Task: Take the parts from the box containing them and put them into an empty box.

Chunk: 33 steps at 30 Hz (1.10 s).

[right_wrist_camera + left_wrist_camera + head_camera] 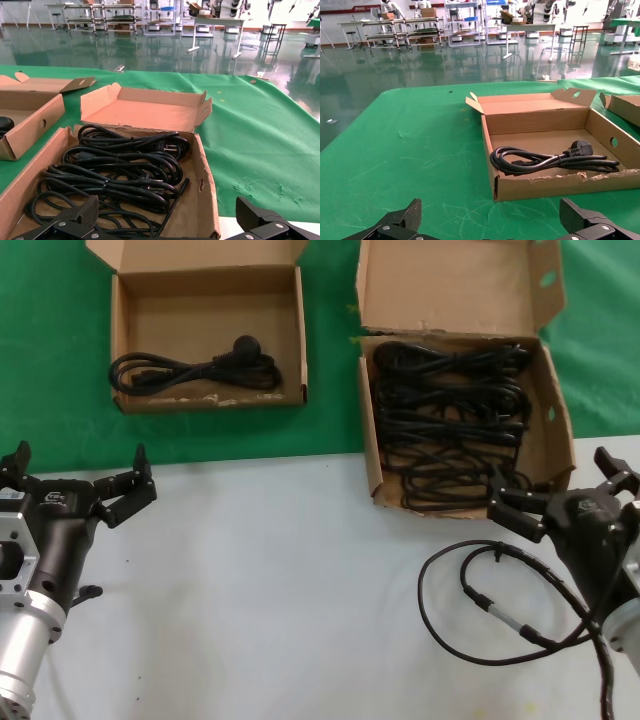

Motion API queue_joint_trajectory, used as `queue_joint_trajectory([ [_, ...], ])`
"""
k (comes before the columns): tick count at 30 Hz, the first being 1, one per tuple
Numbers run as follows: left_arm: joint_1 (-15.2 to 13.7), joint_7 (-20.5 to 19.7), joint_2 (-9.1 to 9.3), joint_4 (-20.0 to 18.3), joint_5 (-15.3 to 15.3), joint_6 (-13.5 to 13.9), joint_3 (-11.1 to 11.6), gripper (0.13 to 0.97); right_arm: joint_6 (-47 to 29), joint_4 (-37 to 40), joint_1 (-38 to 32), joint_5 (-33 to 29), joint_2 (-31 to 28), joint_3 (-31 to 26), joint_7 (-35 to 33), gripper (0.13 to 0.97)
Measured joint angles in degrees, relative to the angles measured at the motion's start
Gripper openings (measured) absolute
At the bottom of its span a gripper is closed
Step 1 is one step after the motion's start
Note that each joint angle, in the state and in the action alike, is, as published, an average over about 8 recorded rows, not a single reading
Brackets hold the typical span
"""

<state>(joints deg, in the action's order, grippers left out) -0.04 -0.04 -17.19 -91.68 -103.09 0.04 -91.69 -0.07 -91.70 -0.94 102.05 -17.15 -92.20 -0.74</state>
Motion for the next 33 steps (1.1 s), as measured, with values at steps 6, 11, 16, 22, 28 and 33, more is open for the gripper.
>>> queue_joint_trajectory([
  [6,0.0,0.0,0.0,0.0,0.0,0.0,0.0,0.966,0.0,0.0,0.0,0.0,0.0,0.0,0.0,0.966],
  [11,0.0,0.0,0.0,0.0,0.0,0.0,0.0,0.966,0.0,0.0,0.0,0.0,0.0,0.0,0.0,0.966],
  [16,0.0,0.0,0.0,0.0,0.0,0.0,0.0,0.966,0.0,0.0,0.0,0.0,0.0,0.0,0.0,0.966],
  [22,0.0,0.0,0.0,0.0,0.0,0.0,0.0,0.966,0.0,0.0,0.0,0.0,0.0,0.0,0.0,0.966],
  [28,0.0,0.0,0.0,0.0,0.0,0.0,0.0,0.966,0.0,0.0,0.0,0.0,0.0,0.0,0.0,0.966],
  [33,0.0,0.0,0.0,0.0,0.0,0.0,0.0,0.966,0.0,0.0,0.0,0.0,0.0,0.0,0.0,0.966],
])
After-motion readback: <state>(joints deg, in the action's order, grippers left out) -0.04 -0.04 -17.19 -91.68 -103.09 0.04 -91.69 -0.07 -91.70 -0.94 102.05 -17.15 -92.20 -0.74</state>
